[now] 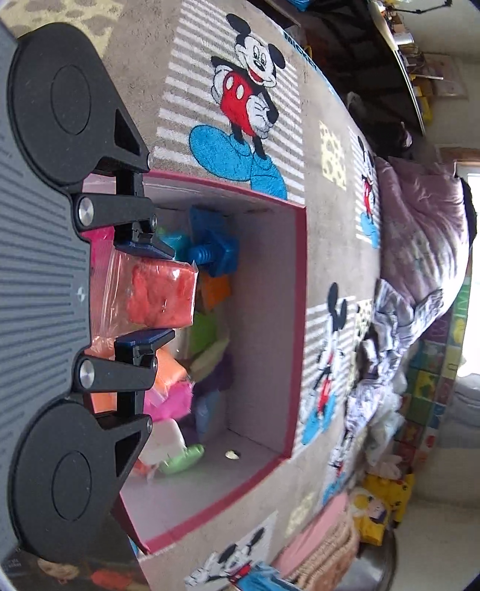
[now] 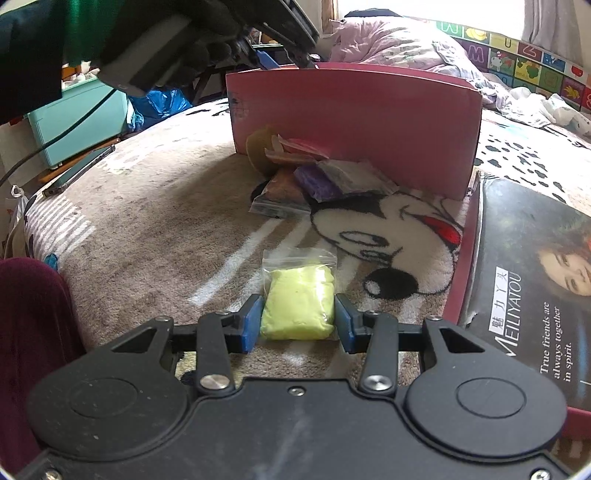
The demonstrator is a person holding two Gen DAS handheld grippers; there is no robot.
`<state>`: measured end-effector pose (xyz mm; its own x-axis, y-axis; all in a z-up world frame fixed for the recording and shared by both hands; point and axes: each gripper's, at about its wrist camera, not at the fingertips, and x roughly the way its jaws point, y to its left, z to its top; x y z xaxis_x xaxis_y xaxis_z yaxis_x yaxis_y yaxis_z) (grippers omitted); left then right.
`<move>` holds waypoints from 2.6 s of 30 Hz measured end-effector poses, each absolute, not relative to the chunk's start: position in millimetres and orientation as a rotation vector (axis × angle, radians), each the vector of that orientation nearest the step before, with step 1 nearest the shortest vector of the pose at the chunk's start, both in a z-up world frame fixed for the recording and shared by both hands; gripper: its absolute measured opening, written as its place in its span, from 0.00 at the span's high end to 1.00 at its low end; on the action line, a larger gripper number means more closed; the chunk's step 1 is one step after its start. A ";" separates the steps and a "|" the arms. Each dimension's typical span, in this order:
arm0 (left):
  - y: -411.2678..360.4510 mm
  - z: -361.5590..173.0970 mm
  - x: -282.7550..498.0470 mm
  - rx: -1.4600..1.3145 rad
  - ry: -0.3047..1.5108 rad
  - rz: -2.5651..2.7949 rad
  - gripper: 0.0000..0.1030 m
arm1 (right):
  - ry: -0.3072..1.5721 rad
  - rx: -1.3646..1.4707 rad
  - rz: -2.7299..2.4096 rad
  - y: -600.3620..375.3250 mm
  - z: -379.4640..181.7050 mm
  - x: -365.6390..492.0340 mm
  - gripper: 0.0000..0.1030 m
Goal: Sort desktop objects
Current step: 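Carry the red clay bag with the left tool into the red shoebox and release, then carry the yellow clay bag with the right tool into the red shoebox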
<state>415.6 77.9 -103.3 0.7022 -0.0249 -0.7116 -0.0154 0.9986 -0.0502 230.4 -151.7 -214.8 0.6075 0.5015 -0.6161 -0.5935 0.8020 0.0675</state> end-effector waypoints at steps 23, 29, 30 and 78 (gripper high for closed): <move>53.4 -105.6 421.2 0.071 0.866 0.065 0.45 | 0.654 -0.152 0.640 -151.4 -215.6 230.2 0.59; 48.7 -89.7 399.1 0.096 0.804 0.091 0.45 | 0.650 -0.157 0.641 -151.1 -215.9 229.2 0.59; 48.4 -87.2 395.3 0.100 0.798 0.095 0.45 | 0.648 -0.158 0.640 -151.1 -216.0 228.9 0.59; 23.3 -174.7 197.6 -0.085 0.580 -0.011 0.38 | 0.668 0.025 0.578 -187.4 -151.5 225.1 0.61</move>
